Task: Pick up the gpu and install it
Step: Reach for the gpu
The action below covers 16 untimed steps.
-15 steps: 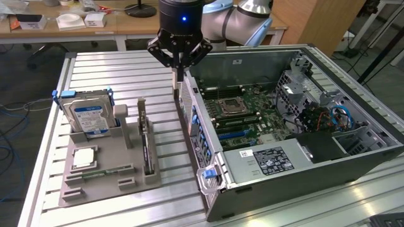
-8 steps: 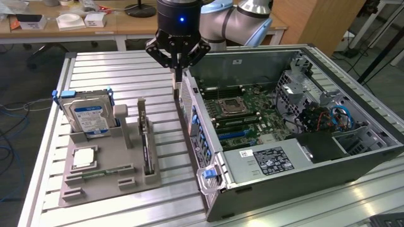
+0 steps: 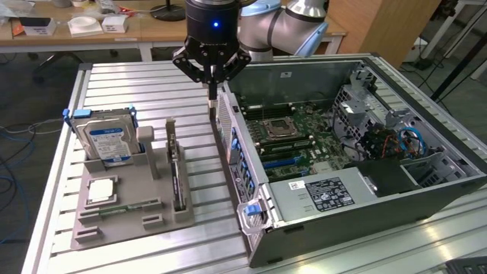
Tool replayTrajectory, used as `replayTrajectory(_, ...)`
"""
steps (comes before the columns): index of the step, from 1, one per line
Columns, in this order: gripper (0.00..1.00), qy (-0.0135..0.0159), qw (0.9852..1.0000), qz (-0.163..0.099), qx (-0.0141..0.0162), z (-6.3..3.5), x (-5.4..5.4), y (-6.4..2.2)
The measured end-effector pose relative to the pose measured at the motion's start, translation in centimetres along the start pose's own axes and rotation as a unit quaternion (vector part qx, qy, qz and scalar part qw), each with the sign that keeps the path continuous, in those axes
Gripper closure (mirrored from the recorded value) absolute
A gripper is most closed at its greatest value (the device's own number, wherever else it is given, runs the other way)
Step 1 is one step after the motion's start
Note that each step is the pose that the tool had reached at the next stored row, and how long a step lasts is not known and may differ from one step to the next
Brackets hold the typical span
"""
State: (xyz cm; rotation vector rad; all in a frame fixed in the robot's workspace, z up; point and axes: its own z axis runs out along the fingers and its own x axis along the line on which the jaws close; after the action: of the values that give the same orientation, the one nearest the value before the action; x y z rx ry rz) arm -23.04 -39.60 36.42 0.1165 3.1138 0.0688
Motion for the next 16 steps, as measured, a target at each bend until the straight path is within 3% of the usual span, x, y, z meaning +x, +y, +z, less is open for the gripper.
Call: replayTrajectory(16, 0.89, 0.0, 1.0, 0.0, 0.0, 0.0, 0.41, -0.03)
